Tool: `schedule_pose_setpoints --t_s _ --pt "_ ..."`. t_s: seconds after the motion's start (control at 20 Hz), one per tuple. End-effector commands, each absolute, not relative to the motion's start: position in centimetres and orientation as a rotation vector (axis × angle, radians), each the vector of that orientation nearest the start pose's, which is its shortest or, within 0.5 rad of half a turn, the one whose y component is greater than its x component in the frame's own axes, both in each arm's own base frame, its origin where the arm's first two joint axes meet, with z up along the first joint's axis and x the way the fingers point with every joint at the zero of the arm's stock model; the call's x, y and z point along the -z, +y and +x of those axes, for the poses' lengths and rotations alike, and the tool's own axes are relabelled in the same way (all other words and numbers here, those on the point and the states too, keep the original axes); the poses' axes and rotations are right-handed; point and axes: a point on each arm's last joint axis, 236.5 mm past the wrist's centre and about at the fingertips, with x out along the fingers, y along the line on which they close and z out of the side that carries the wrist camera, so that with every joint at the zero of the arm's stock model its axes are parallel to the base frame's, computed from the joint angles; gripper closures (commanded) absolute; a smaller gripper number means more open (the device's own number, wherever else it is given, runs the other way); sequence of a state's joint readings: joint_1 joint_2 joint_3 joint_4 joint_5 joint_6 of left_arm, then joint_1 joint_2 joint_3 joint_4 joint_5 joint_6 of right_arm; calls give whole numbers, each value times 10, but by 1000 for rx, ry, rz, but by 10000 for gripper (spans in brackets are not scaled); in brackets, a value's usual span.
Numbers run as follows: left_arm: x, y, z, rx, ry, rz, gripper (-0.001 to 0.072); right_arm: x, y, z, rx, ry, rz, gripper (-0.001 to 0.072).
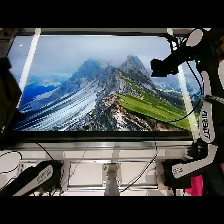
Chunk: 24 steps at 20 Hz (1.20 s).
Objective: Fold the clothes and pants, and hang the long-sleeved shirts on hangers.
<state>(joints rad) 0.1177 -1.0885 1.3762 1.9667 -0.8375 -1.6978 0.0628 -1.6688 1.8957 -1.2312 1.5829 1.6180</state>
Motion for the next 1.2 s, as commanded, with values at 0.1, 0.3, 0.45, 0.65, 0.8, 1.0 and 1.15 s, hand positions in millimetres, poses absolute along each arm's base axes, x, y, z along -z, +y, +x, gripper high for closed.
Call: schedule_pose_setpoints --t_s 0.1,0.3,0.45,0.65,0.8,1.0,1.15 --pt "-352 -83 450 96 261 187 683 -106 120 476 -413 1200 175 694" --pt "-351 -160 451 250 239 208 683 -135 124 472 -491 1150 92 695" --pt "-287 -186 461 292 417 253 681 -148 116 477 -482 1114 95 695" --pt "-134 -197 411 425 987 461 682 -145 92 477 -442 1134 121 695" --pt "-35 -231 332 714 1333 500 680 -143 83 478 -420 1141 139 693" --pt "31 -225 286 754 1531 599 398 -144 84 486 -414 1110 148 381" --pt "26 -211 294 684 1508 647 398 -147 83 492 -405 1084 150 326"
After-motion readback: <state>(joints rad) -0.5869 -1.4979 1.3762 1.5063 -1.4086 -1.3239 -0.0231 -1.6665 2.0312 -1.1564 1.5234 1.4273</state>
